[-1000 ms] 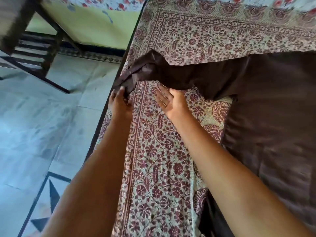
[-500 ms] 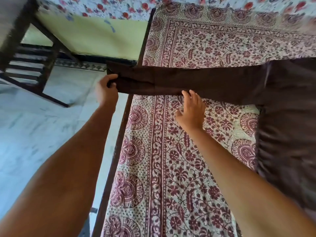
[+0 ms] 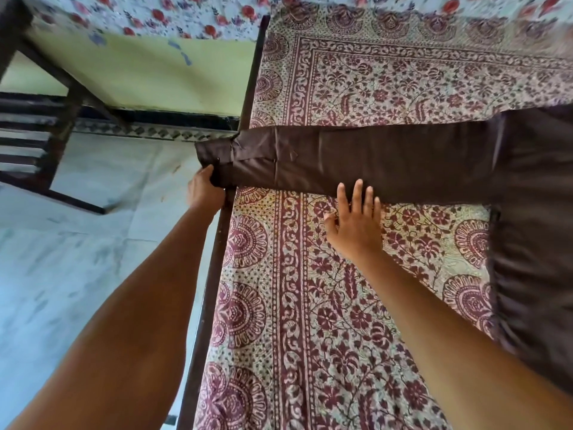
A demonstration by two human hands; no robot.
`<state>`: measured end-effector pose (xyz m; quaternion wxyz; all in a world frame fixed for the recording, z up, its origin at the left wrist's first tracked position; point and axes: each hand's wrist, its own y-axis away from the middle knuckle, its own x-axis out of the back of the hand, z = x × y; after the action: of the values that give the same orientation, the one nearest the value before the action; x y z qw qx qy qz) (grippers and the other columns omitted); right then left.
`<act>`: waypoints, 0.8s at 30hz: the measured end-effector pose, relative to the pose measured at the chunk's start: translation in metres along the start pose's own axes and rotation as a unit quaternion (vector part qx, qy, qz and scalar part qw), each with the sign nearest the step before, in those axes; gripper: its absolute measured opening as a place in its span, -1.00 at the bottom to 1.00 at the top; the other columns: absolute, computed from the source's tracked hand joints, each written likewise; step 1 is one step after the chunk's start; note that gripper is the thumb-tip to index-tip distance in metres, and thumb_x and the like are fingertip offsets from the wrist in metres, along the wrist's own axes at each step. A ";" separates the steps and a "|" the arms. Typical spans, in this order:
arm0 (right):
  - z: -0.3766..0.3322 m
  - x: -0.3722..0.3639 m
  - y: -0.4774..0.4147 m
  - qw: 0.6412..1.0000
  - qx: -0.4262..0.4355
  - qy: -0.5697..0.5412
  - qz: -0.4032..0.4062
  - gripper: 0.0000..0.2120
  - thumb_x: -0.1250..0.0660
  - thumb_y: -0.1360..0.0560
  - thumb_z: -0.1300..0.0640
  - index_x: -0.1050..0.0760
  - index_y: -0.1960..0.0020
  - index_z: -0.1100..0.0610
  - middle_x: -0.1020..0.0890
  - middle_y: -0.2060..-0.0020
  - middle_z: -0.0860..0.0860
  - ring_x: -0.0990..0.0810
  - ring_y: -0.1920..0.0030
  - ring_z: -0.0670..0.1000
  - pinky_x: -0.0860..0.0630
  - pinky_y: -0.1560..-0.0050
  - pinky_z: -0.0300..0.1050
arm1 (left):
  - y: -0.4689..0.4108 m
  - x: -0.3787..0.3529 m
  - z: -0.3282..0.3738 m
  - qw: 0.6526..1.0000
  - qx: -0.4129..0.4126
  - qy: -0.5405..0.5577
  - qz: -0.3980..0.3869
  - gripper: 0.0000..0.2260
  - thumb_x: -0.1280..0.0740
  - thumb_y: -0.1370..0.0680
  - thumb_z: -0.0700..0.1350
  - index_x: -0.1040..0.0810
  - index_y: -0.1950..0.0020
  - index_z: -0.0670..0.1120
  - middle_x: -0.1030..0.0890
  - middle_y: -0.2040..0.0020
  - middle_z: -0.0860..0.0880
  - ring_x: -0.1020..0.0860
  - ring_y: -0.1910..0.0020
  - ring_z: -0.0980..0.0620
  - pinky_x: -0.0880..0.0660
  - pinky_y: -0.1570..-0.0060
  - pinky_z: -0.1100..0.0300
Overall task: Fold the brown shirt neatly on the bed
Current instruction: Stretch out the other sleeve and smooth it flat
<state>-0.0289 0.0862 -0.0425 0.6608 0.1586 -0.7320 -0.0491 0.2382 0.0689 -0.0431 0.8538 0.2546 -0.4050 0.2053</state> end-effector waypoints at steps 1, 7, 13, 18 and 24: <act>-0.001 0.000 0.000 1.000 -0.001 0.000 0.001 -0.40 0.06 -0.57 -0.06 0.19 -0.52 0.08 0.19 -0.49 0.20 0.21 -0.49 0.22 0.25 -0.46 0.12 | -0.001 -0.002 0.001 1.000 0.007 -0.006 -0.022 -0.45 -0.17 -0.44 -0.38 -0.33 -0.44 -0.14 -0.40 -0.38 -0.21 -0.36 -0.36 -0.20 -0.33 -0.35 0.00; 0.004 0.002 -0.003 1.000 0.010 -0.013 0.000 -0.40 0.01 -0.56 -0.09 0.11 -0.52 0.07 0.13 -0.51 0.17 0.15 -0.50 0.19 0.18 -0.48 0.08 | -0.010 -0.006 0.014 0.995 0.094 -0.019 -0.037 -0.54 -0.18 -0.44 -0.24 -0.45 -0.34 -0.02 -0.41 -0.34 -0.21 -0.40 -0.28 -0.22 -0.35 -0.30 -0.07; 0.045 0.023 -0.007 0.986 0.033 -0.081 0.140 -0.44 0.11 -0.51 -0.06 -0.34 -0.37 0.17 -0.38 -0.38 0.13 -0.35 -0.37 0.12 -0.23 -0.36 0.06 | 0.051 -0.053 0.097 0.981 -0.173 -0.089 0.025 -0.62 -0.14 -0.58 -0.12 -0.33 -0.41 0.06 -0.15 -0.52 -0.02 -0.09 -0.50 -0.03 0.01 -0.44 -0.05; 0.093 0.022 -0.011 0.994 -0.086 -0.004 0.065 -0.42 0.02 -0.58 -0.10 0.02 -0.51 0.15 0.01 -0.49 0.26 0.05 -0.49 0.22 0.14 -0.47 0.11 | 0.070 -0.117 0.136 0.941 -0.255 -0.190 -0.117 -0.53 0.06 -0.61 0.18 -0.01 -0.51 0.15 0.09 -0.56 0.01 0.15 -0.53 0.02 0.25 -0.46 -0.08; 0.116 0.018 -0.004 0.998 -0.007 -0.062 -0.008 -0.24 0.24 -0.47 -0.35 0.13 -0.52 0.07 0.17 -0.50 0.16 0.21 -0.50 0.16 0.27 -0.44 0.09 | 0.043 -0.101 0.103 0.938 -0.232 -0.255 -0.039 -0.48 0.09 -0.58 0.26 0.06 -0.51 0.18 0.08 -0.56 0.05 0.11 -0.54 0.02 0.24 -0.48 -0.07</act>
<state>-0.1432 0.0617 -0.0406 0.6144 0.1571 -0.7700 -0.0694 0.0942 0.0263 -0.0562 0.7648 0.1087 -0.6351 0.0006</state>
